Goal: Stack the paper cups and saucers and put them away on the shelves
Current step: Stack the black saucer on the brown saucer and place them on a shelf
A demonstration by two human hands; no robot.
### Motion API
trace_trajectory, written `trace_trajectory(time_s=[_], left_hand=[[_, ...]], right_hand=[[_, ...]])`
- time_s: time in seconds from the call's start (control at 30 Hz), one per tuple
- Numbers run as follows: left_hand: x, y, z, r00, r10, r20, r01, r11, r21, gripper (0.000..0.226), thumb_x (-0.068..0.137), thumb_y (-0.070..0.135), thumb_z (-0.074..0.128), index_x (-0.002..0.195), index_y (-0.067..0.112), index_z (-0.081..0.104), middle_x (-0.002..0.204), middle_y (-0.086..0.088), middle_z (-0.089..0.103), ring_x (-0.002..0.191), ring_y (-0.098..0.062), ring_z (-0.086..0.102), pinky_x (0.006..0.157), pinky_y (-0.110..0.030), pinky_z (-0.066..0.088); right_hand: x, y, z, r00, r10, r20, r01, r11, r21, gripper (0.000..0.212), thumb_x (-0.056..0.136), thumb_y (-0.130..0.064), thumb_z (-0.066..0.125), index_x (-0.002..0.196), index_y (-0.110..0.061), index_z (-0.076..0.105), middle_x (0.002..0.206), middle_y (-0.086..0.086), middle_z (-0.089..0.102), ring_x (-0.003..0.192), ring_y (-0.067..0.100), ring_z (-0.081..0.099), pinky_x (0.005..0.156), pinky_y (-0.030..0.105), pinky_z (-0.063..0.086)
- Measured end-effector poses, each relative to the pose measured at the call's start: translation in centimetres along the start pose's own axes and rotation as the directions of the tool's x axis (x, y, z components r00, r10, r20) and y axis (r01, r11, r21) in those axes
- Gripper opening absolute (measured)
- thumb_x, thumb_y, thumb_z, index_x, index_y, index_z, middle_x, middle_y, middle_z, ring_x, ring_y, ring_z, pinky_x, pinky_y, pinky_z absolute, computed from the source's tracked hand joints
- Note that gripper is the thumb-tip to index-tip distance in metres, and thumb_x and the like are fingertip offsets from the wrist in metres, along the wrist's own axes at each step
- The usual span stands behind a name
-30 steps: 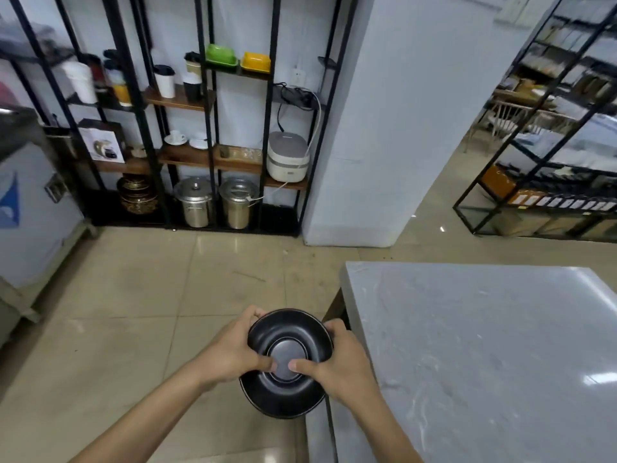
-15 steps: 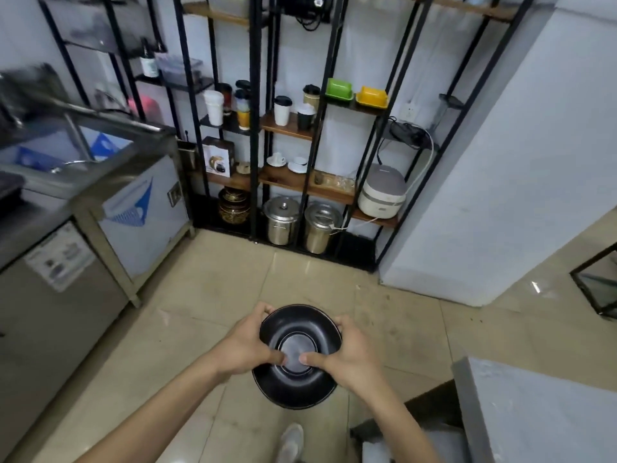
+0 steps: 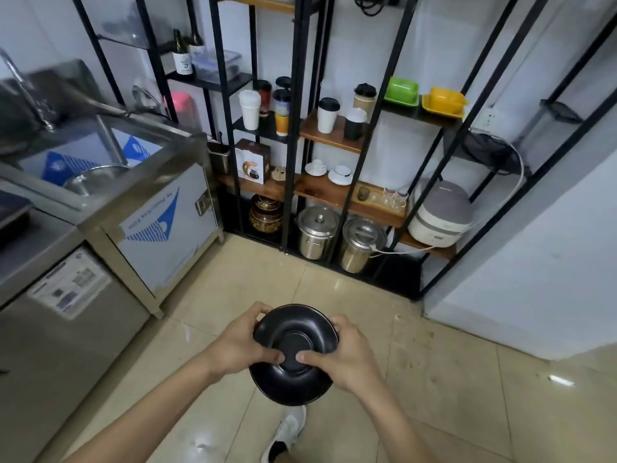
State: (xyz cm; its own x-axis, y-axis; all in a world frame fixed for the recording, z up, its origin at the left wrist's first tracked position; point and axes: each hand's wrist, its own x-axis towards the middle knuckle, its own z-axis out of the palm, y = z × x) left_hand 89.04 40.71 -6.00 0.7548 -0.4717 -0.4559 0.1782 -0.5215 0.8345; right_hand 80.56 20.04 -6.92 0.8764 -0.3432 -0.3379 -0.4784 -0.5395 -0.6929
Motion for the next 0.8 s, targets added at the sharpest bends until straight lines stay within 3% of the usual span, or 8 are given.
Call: trace_trajectory(time_s=[0.13, 0.23, 0.33, 0.43, 0.53, 0.67, 0.8], left_hand=[[5.7, 1.7, -2.4, 0.999, -0.032, -0.008, 0.032, 0.999, 0.011, 0.070, 0.067, 0.012, 0.092, 0.122, 0.031, 0.054, 0.106, -0.005, 0.071, 0.092, -0.018, 0.074, 0.079, -0.030, 0.062], [9.4, 2.7, -3.4, 0.998, -0.047, -0.036, 0.047, 0.999, -0.005, 0.069, 0.068, 0.011, 0.092, 0.123, 0.029, 0.053, 0.103, -0.003, 0.072, 0.087, -0.013, 0.075, 0.072, -0.024, 0.060], [12.0, 3.2, -4.0, 0.994, -0.073, -0.082, 0.072, 0.997, -0.015, 0.067, 0.068, 0.010, 0.091, 0.119, 0.029, 0.053, 0.096, 0.002, 0.072, 0.078, -0.006, 0.073, 0.065, -0.017, 0.056], [14.5, 3.9, -5.0, 0.990, -0.076, -0.118, 0.076, 0.997, -0.003, 0.066, 0.067, 0.011, 0.092, 0.117, 0.028, 0.052, 0.094, 0.004, 0.073, 0.082, -0.009, 0.073, 0.069, -0.020, 0.058], [17.4, 4.4, -6.2, 0.988, -0.082, -0.128, 0.084, 0.996, 0.007, 0.065, 0.067, 0.010, 0.092, 0.116, 0.026, 0.052, 0.094, 0.003, 0.072, 0.084, -0.013, 0.073, 0.072, -0.024, 0.059], [22.4, 4.8, -8.5, 0.990, -0.103, -0.100, 0.101, 0.995, -0.021, 0.065, 0.067, 0.010, 0.092, 0.116, 0.026, 0.053, 0.095, 0.002, 0.072, 0.081, -0.007, 0.071, 0.060, -0.013, 0.054], [29.1, 5.8, -11.4, 0.994, -0.089, -0.068, 0.087, 0.996, -0.029, 0.065, 0.067, 0.011, 0.092, 0.116, 0.028, 0.053, 0.095, 0.005, 0.071, 0.075, -0.001, 0.070, 0.058, -0.009, 0.051]], right_hand=[[6.5, -1.5, -0.8, 1.000, -0.006, 0.019, 0.006, 1.000, -0.024, 0.077, 0.049, -0.061, 0.087, 0.114, -0.036, 0.053, 0.108, -0.008, 0.056, 0.095, 0.011, 0.057, 0.074, 0.027, 0.044], [10.7, -2.5, -1.4, 1.000, -0.016, 0.020, 0.017, 0.999, -0.038, 0.072, 0.051, -0.060, 0.086, 0.109, -0.038, 0.051, 0.105, -0.010, 0.054, 0.088, 0.008, 0.055, 0.067, 0.022, 0.041], [14.0, -3.1, -1.5, 0.999, -0.012, 0.044, 0.015, 0.998, -0.068, 0.071, 0.051, -0.059, 0.086, 0.108, -0.037, 0.052, 0.106, -0.008, 0.054, 0.091, 0.012, 0.058, 0.076, 0.029, 0.048], [17.0, -4.1, -1.3, 0.999, -0.013, 0.045, 0.017, 0.996, -0.083, 0.077, 0.052, -0.064, 0.083, 0.116, -0.036, 0.051, 0.109, -0.007, 0.053, 0.096, 0.015, 0.060, 0.083, 0.033, 0.051], [20.1, -4.9, -1.2, 0.999, 0.002, 0.040, 0.002, 0.996, -0.087, 0.078, 0.051, -0.066, 0.082, 0.117, -0.036, 0.051, 0.108, -0.007, 0.052, 0.094, 0.015, 0.058, 0.080, 0.031, 0.050], [24.9, -6.2, -1.2, 0.999, 0.007, 0.045, -0.003, 0.997, -0.082, 0.077, 0.054, -0.064, 0.081, 0.118, -0.036, 0.049, 0.108, -0.008, 0.052, 0.095, 0.012, 0.056, 0.078, 0.030, 0.050], [31.2, -8.2, -1.4, 0.999, 0.036, 0.028, -0.034, 0.997, -0.072, 0.073, 0.056, -0.061, 0.082, 0.116, -0.036, 0.048, 0.106, -0.009, 0.051, 0.096, 0.011, 0.055, 0.076, 0.029, 0.045]])
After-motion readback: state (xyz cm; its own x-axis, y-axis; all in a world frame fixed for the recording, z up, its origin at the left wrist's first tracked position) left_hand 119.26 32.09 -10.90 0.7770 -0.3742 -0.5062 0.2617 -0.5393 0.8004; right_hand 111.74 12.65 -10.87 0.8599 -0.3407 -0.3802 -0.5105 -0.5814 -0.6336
